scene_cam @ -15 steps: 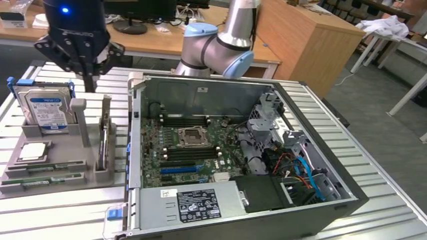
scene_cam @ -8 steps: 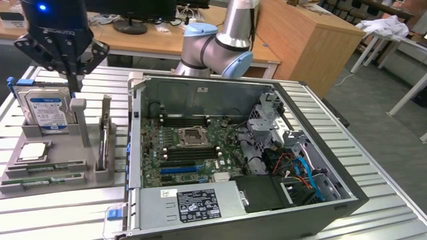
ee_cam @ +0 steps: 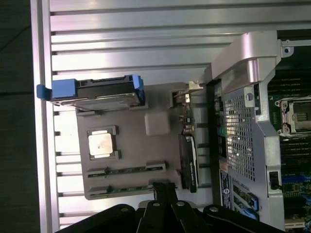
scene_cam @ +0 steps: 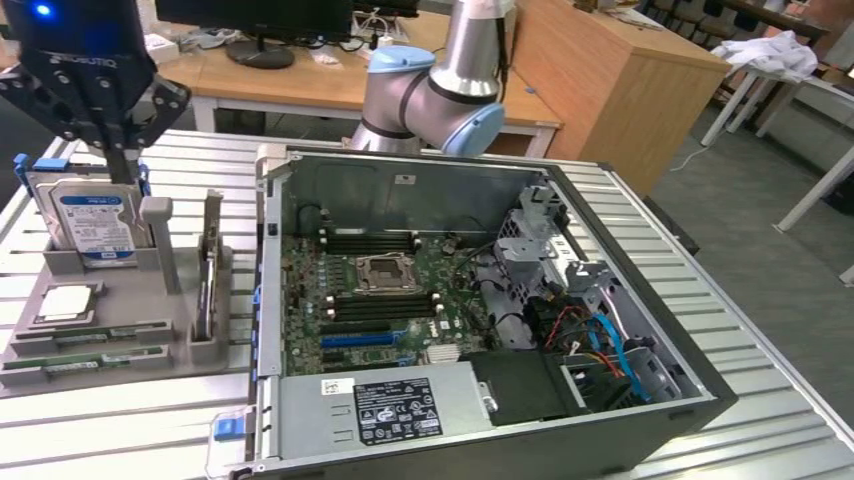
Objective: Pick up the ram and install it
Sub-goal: 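Reach for the ram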
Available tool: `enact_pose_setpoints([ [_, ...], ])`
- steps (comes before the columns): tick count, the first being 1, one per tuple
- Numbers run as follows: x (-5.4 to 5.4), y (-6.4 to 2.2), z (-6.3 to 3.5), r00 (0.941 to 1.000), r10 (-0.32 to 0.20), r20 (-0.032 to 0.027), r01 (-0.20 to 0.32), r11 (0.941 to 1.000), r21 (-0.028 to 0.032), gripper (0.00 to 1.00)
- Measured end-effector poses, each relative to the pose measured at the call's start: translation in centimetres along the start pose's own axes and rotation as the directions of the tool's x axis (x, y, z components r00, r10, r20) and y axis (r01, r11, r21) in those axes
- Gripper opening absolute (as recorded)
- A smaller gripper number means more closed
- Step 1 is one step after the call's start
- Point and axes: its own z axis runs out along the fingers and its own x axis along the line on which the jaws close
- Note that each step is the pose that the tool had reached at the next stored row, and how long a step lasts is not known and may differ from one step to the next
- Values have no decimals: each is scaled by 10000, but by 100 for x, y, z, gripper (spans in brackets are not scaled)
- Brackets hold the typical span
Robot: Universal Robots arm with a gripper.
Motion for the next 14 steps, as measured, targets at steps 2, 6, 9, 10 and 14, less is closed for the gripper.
enact_pose_setpoints([
  [2, 47, -4, 1, 10000, 0, -4, 0, 10000, 0, 11],
  [6, 142, -11, 4, 10000, 1, -14, -1, 10000, 1, 11],
  [9, 216, -17, 6, 10000, 2, -21, -2, 10000, 2, 11],
  [10, 241, -18, 7, 10000, 1, -23, -1, 10000, 2, 11],
  [14, 337, -26, 10, 10000, 1, -32, -1, 10000, 2, 11],
])
